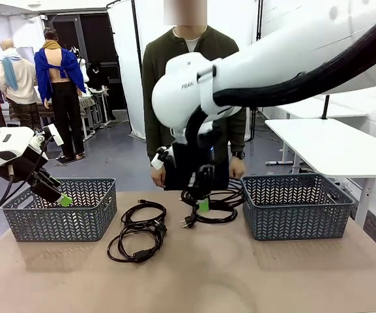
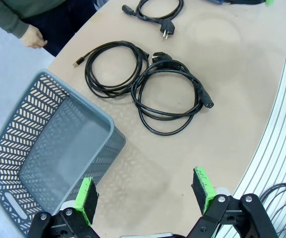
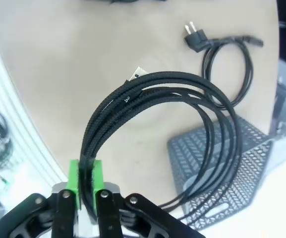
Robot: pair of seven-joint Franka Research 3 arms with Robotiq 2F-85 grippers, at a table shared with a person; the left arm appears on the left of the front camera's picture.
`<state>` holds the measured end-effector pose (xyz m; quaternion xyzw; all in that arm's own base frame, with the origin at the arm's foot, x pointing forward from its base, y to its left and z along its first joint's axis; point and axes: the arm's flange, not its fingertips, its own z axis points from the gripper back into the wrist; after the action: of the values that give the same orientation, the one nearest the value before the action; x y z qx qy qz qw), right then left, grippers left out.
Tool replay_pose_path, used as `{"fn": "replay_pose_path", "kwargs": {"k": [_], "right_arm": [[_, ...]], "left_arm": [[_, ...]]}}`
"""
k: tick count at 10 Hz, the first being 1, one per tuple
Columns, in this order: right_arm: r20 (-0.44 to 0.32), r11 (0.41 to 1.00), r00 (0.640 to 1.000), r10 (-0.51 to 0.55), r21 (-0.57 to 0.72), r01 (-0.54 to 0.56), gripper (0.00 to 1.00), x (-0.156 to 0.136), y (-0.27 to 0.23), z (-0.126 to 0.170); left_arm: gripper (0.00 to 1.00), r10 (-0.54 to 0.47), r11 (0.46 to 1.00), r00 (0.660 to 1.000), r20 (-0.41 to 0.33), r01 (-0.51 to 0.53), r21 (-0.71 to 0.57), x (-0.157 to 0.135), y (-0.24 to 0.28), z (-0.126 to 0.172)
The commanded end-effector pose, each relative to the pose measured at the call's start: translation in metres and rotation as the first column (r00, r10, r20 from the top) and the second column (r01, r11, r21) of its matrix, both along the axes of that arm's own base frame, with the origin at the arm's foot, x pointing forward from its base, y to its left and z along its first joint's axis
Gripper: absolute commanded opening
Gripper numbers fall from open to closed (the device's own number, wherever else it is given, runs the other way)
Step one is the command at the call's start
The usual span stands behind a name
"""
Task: Organize the cables according to human instructions.
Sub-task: Pick up a bundle of cables and place it in the basket indicated by the human.
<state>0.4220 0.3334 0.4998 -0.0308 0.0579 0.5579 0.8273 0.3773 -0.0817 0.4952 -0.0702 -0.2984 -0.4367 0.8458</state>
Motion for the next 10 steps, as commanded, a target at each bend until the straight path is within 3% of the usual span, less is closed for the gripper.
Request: {"fn": "replay_pose_path", "kwargs": {"k": [1, 3, 4, 10], "right_arm": [[-0.002, 0.993, 0.993, 0.115, -0.040, -0.115, 0.00, 0.000, -0.028, 0.015], [0.001, 0.987, 0.988, 0.156, -0.032, -0.156, 0.00, -0.001, -0.045, 0.024], [-0.013, 0.994, 0.994, 0.105, -0.029, -0.106, 0.00, 0.000, -0.026, 0.020], [-0.018, 0.991, 0.992, 0.127, -0.035, -0.127, 0.00, 0.000, -0.028, 0.020]], "left_arm": [[1.00, -0.004, 1.000, 1.000, -0.004, 0.004, -0.001, 0.001, 0.002, -0.001], [1.00, -0.004, 1.000, 1.000, -0.004, 0.004, -0.001, 0.001, 0.002, -0.001], [1.00, -0.004, 1.000, 1.000, -0.004, 0.004, -0.001, 0.001, 0.002, -0.001], [1.00, -0.004, 1.000, 1.000, -0.004, 0.004, -0.001, 0.001, 0.002, -0.001]]}}
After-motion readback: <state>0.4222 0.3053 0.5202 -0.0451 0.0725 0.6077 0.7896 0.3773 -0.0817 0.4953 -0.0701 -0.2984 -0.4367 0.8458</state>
